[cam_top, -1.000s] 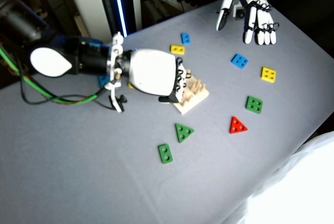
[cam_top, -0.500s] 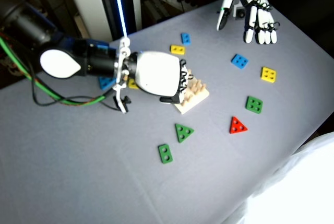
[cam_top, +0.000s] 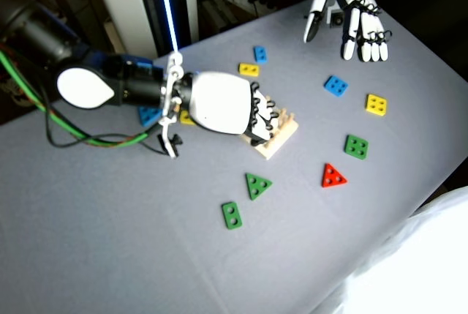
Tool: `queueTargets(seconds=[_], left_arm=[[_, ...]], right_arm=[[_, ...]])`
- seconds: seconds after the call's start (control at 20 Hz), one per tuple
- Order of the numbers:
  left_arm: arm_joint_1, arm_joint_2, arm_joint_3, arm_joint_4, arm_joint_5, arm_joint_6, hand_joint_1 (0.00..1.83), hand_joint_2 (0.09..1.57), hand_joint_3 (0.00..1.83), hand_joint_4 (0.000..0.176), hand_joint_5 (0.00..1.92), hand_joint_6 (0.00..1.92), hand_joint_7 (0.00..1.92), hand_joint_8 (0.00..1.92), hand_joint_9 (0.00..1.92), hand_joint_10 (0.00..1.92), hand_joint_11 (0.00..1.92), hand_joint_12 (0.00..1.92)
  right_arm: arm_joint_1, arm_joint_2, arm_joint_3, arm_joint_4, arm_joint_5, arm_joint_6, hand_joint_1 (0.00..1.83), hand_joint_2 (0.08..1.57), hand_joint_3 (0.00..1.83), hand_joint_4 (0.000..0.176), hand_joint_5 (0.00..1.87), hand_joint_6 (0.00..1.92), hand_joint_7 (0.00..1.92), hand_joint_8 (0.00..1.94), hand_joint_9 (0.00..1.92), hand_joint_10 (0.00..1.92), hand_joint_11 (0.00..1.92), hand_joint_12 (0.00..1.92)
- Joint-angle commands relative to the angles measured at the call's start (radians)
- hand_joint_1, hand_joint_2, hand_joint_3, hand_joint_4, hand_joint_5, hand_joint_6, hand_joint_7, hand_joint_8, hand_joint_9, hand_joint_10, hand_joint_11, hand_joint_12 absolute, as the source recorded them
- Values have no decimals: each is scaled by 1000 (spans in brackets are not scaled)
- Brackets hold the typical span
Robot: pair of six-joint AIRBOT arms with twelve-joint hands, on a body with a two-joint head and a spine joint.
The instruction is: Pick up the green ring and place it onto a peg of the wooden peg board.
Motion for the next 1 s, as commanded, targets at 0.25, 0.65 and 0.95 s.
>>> queueTargets(seconds=[0.25,0.65,0.95], left_arm=[[4,-1,-2,12,-144,-16,886,1006,0,46,503,0,308,1,200,6,0,295],[-8,10,7,-23,-377,-43,735,1117,2,0,315,0,361,3,353,11,0,828],[-145,-15,58,74,-399,-143,68,1433,37,0,252,21,256,4,310,6,0,704]], right_arm=[[2,46,-32,111,220,4,995,1032,0,57,595,0,522,3,565,15,113,1096],[-96,173,-119,474,732,-114,982,1187,4,0,534,0,615,0,641,1,482,403],[-190,217,-199,615,1101,-184,892,1299,0,49,349,11,291,0,272,0,146,78]])
